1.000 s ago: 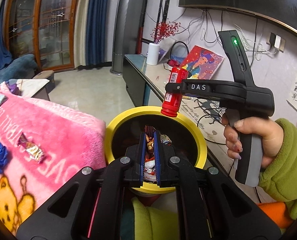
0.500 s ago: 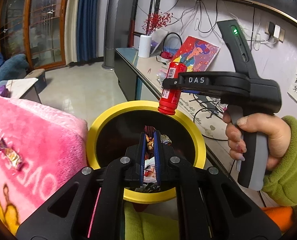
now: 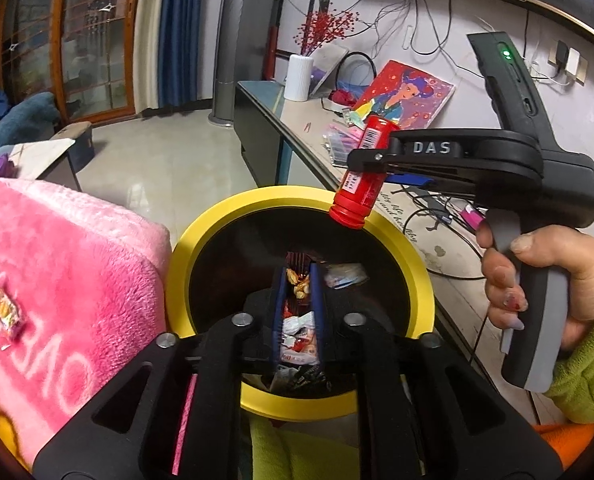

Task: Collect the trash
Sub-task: 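Open both tools to drop the wrapper and red tube into the bin, then move both open tools back to the blue bow and small candy packet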

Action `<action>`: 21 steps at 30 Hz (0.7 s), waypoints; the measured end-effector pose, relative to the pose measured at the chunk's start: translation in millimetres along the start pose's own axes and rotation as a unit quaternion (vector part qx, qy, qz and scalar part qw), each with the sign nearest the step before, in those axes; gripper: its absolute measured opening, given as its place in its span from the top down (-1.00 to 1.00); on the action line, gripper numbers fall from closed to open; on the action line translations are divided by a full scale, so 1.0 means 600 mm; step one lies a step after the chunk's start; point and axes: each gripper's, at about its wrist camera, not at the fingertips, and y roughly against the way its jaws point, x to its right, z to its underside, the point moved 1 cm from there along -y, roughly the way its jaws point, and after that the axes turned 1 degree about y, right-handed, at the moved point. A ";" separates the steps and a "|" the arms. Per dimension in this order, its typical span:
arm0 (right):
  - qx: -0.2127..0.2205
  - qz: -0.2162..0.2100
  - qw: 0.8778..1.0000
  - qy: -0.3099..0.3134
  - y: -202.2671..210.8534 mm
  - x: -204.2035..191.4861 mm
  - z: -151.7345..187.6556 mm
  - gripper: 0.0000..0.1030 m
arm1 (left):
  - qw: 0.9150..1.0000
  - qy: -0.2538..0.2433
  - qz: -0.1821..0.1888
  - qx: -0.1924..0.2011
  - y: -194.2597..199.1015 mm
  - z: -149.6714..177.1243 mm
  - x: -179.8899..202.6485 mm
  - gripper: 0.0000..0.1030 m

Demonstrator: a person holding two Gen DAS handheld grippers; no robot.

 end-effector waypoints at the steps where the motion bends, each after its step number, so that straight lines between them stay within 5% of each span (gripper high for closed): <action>1: -0.002 0.000 1.000 -0.001 -0.001 0.000 0.001 0.34 | 1.000 0.003 -0.001 0.000 -0.001 0.000 -0.003 0.67; 3: -0.002 0.000 1.000 -0.004 -0.003 0.002 0.001 0.25 | 1.000 0.008 -0.003 -0.001 -0.001 -0.001 -0.008 0.23; 7: -0.001 0.001 1.000 -0.001 -0.001 0.000 0.002 0.12 | 1.000 0.025 -0.004 0.000 0.003 -0.001 -0.020 -0.12; 9: 0.002 0.000 1.000 0.001 0.001 -0.003 0.002 0.09 | 0.999 0.034 -0.007 0.001 0.008 -0.001 -0.027 -0.60; 11: 0.004 0.001 1.000 0.005 0.004 -0.007 0.000 0.08 | 0.999 0.042 -0.006 0.006 0.015 -0.002 -0.034 -0.78; 21: 0.025 -0.009 0.999 0.036 0.030 -0.049 0.000 -0.05 | 0.996 0.058 -0.057 0.046 0.074 -0.014 -0.060 -0.78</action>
